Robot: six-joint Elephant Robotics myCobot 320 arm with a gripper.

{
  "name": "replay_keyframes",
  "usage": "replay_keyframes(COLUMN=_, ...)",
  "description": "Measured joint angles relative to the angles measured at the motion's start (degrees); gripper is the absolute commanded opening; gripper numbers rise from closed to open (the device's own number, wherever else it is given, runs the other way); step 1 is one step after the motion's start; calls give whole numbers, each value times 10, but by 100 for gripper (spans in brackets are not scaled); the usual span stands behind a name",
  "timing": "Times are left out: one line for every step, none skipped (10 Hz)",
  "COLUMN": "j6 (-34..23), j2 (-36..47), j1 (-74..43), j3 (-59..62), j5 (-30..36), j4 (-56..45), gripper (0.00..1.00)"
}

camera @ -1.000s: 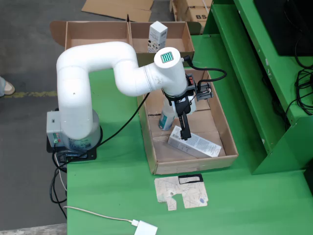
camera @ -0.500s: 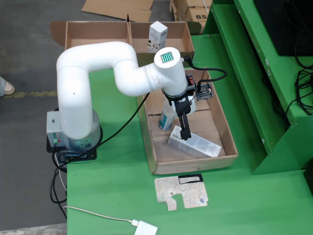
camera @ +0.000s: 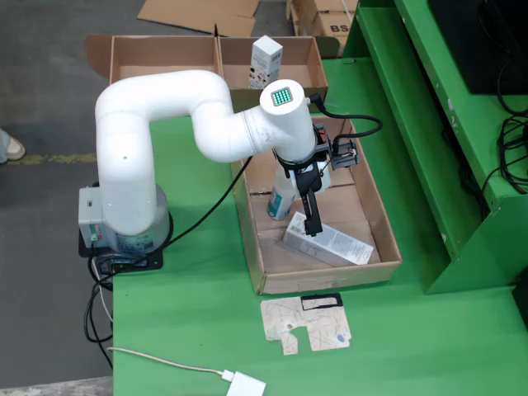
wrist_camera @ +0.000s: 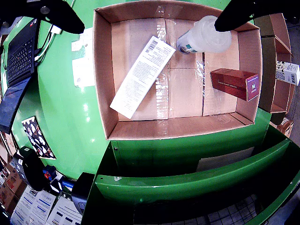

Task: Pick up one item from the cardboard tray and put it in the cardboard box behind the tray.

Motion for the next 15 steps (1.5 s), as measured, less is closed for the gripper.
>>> replay_keyframes(j6=0, j2=0, j1=0, j3=0, j5=0, j4=0, gripper=100)
replay_keyframes(j6=0, j2=0, j1=0, j3=0, j5=0, j4=0, gripper=100)
replay_keyframes(j6=0, j2=0, j1=0, j3=0, j5=0, j4=0, gripper=100)
replay_keyframes(j6=0, j2=0, j1=0, j3=0, j5=0, j4=0, gripper=100)
replay_keyframes(j6=0, j2=0, j1=0, j3=0, j5=0, j4=0, gripper=100)
replay_keyframes(j6=0, j2=0, j1=0, j3=0, j5=0, j4=0, gripper=100)
replay_keyframes(j6=0, j2=0, j1=0, j3=0, j5=0, j4=0, gripper=100)
replay_keyframes(j6=0, j2=0, j1=0, j3=0, j5=0, j4=0, gripper=100)
replay_keyframes(j6=0, j2=0, j1=0, j3=0, j5=0, j4=0, gripper=100)
replay_keyframes(j6=0, j2=0, j1=0, j3=0, j5=0, j4=0, gripper=100)
replay_keyframes(j6=0, j2=0, j1=0, j3=0, j5=0, j4=0, gripper=100)
replay_keyframes(j6=0, j2=0, j1=0, j3=0, j5=0, j4=0, gripper=100)
replay_keyframes(j6=0, j2=0, j1=0, j3=0, j5=0, j4=0, gripper=100)
replay_keyframes(j6=1, j2=0, j1=0, j3=0, j5=0, j4=0, gripper=100)
replay_keyframes(j6=15, j2=21, j1=18, j3=-27, j5=-5, j4=0, gripper=100)
